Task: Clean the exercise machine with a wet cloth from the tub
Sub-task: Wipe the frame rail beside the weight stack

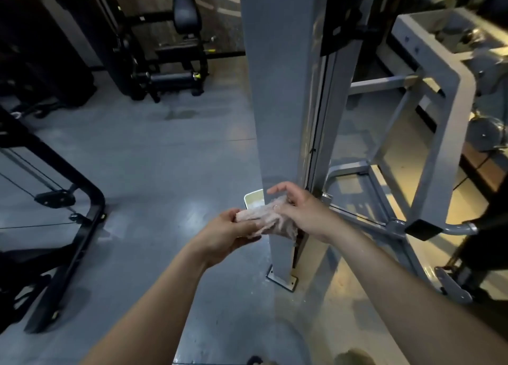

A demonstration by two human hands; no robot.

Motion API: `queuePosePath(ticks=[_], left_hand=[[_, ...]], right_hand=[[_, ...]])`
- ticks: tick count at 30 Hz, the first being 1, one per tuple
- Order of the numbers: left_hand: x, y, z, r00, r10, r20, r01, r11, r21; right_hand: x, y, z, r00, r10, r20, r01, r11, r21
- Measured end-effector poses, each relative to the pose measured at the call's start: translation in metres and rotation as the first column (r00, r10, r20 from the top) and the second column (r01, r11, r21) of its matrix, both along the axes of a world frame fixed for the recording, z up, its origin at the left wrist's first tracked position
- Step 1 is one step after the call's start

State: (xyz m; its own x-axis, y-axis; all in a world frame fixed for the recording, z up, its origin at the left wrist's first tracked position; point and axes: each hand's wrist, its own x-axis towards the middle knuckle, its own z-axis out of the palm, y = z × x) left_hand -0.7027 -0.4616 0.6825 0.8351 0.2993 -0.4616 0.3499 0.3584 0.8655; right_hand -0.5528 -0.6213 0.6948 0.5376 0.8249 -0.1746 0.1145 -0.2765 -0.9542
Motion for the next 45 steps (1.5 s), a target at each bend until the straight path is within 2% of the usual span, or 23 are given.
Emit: queuePosePath(ticks=[2, 4, 8, 11, 14, 16, 18, 20, 22, 24, 26, 28, 30, 34, 37, 39, 42, 45], left_hand=[[0.005, -0.006, 0.007, 1.0, -0.021, 0.019, 0.02, 0.999, 0.039], [0.012, -0.013, 0.016, 0.998, -0.04, 0.04, 0.035, 0.992, 0.119], [0.025, -0.032, 0.029, 0.998, -0.058, 0.02, 0.053, 0.983, 0.175], [0.035, -0.051, 0.039, 0.985, 0.073, 0.156, -0.081, 0.996, 0.043], [0.052, -0.073, 0.051, 0.937, 0.238, 0.257, -0.199, 0.965, -0.17], [0.065, -0.09, 0.059, 0.909, 0.333, 0.25, -0.286, 0.936, -0.206], [0.076, -0.104, 0.067, 0.875, 0.435, 0.213, -0.409, 0.899, -0.157], [0.082, -0.114, 0.071, 0.853, 0.487, 0.188, -0.494, 0.87, -0.013], [0.083, -0.12, 0.074, 0.886, 0.434, 0.165, -0.464, 0.849, 0.255], [0.087, -0.128, 0.082, 0.926, 0.346, 0.153, -0.374, 0.78, 0.501], [0.089, -0.135, 0.089, 0.95, 0.261, 0.169, -0.31, 0.744, 0.592], [0.093, -0.139, 0.098, 0.951, 0.231, 0.204, -0.308, 0.731, 0.609], [0.095, -0.138, 0.111, 0.938, 0.236, 0.254, -0.346, 0.705, 0.619], [0.097, -0.136, 0.144, 0.941, 0.204, 0.269, -0.32, 0.794, 0.517], [0.102, -0.133, 0.172, 0.924, 0.297, 0.243, -0.378, 0.809, 0.45], [0.103, -0.127, 0.19, 0.918, 0.327, 0.223, -0.395, 0.769, 0.502], [0.102, -0.117, 0.212, 0.93, 0.279, 0.239, -0.368, 0.7, 0.612], [0.1, -0.104, 0.232, 0.829, 0.384, 0.407, -0.559, 0.592, 0.581]], right_hand=[[0.011, -0.005, 0.008, 0.999, -0.032, -0.02, 0.033, 0.997, 0.07], [0.025, -0.012, 0.015, 0.999, -0.015, 0.041, 0.011, 0.996, 0.09], [0.057, -0.033, 0.019, 0.993, -0.111, -0.04, 0.116, 0.982, 0.151], [0.075, -0.055, 0.028, 0.996, -0.092, 0.002, 0.091, 0.987, 0.131], [0.086, -0.07, 0.036, 0.982, 0.125, 0.14, -0.133, 0.99, 0.049], [0.091, -0.073, 0.039, 0.941, 0.221, 0.255, -0.224, 0.974, -0.017], [0.096, -0.075, 0.043, 0.922, 0.234, 0.307, -0.244, 0.97, -0.006], [0.103, -0.078, 0.051, 0.931, 0.209, 0.3, -0.238, 0.969, 0.061], [0.105, -0.083, 0.061, 0.956, 0.161, 0.247, -0.207, 0.963, 0.173], [0.104, -0.086, 0.07, 0.981, 0.115, 0.158, -0.156, 0.947, 0.281], [0.098, -0.083, 0.077, 0.992, 0.052, 0.118, -0.089, 0.939, 0.332], [0.097, -0.079, 0.084, 0.989, 0.05, 0.137, -0.097, 0.928, 0.359], [0.098, -0.075, 0.09, 0.979, 0.112, 0.17, -0.172, 0.902, 0.396], [0.102, -0.077, 0.109, 0.964, 0.193, 0.185, -0.258, 0.853, 0.453], [0.096, -0.078, 0.125, 0.958, 0.221, 0.185, -0.286, 0.816, 0.502], [0.093, -0.074, 0.135, 0.964, 0.138, 0.226, -0.245, 0.791, 0.561], [0.095, -0.067, 0.15, 0.955, -0.09, 0.284, -0.122, 0.752, 0.648], [0.103, -0.062, 0.173, 0.92, -0.271, 0.283, -0.018, 0.693, 0.721]])
